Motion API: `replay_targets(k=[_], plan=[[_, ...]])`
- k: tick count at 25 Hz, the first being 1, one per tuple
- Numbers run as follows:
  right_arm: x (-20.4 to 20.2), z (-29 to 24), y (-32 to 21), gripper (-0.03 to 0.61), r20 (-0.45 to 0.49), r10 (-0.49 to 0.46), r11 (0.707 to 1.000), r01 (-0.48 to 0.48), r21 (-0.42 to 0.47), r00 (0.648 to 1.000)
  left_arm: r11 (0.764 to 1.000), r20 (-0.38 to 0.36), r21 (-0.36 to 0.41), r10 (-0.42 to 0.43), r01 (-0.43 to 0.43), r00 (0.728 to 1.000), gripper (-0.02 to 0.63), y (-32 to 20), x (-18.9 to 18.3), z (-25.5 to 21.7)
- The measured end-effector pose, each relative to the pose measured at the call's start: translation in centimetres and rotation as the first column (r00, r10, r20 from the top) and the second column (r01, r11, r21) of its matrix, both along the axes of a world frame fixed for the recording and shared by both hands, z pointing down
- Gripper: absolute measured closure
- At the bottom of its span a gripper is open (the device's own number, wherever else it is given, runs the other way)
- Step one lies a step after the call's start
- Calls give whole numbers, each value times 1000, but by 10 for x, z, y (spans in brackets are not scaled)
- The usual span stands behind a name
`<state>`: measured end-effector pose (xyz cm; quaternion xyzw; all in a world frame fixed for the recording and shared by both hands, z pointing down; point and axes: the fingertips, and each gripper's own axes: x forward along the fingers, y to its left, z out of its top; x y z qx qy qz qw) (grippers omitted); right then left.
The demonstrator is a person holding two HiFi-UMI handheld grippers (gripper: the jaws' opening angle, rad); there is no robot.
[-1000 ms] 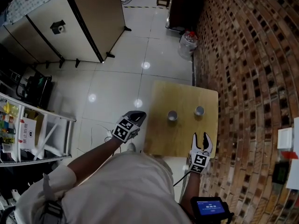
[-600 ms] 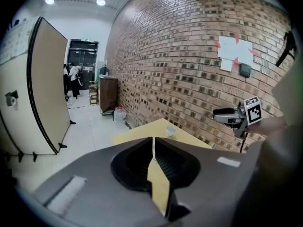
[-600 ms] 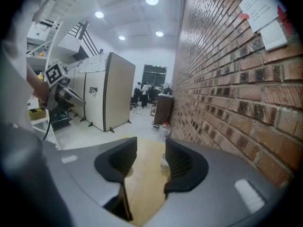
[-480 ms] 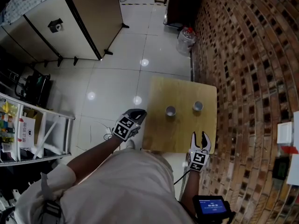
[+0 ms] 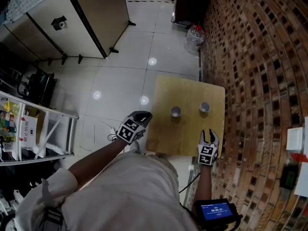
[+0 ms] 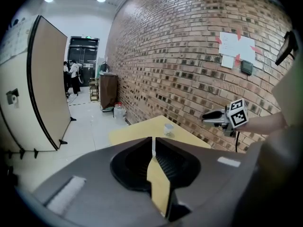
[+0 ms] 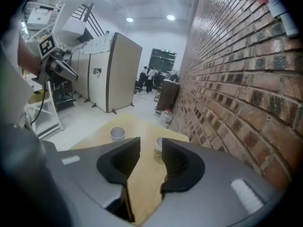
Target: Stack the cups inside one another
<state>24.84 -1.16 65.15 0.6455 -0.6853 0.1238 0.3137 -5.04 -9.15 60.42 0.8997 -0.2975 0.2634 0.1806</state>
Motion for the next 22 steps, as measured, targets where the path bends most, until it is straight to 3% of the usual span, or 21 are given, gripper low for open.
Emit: replay_targets(k=[4, 10, 17, 22], plan=[[16, 30, -35, 431, -69, -85, 993, 79, -90, 994, 1000, 6, 2, -21, 21, 1000, 571, 2, 6, -2], [31, 85, -86, 456, -175, -229, 955, 186, -232, 958, 996, 7, 48, -75, 74, 997, 571, -2, 5, -16], [43, 146, -127, 474, -230, -360, 885, 253, -390, 904, 984, 27, 47, -172, 171, 985, 571, -6, -8, -17], [47, 179, -140, 477, -233, -465, 815, 310, -489, 854, 975, 48, 40, -221, 219, 974, 571, -3, -18, -15]])
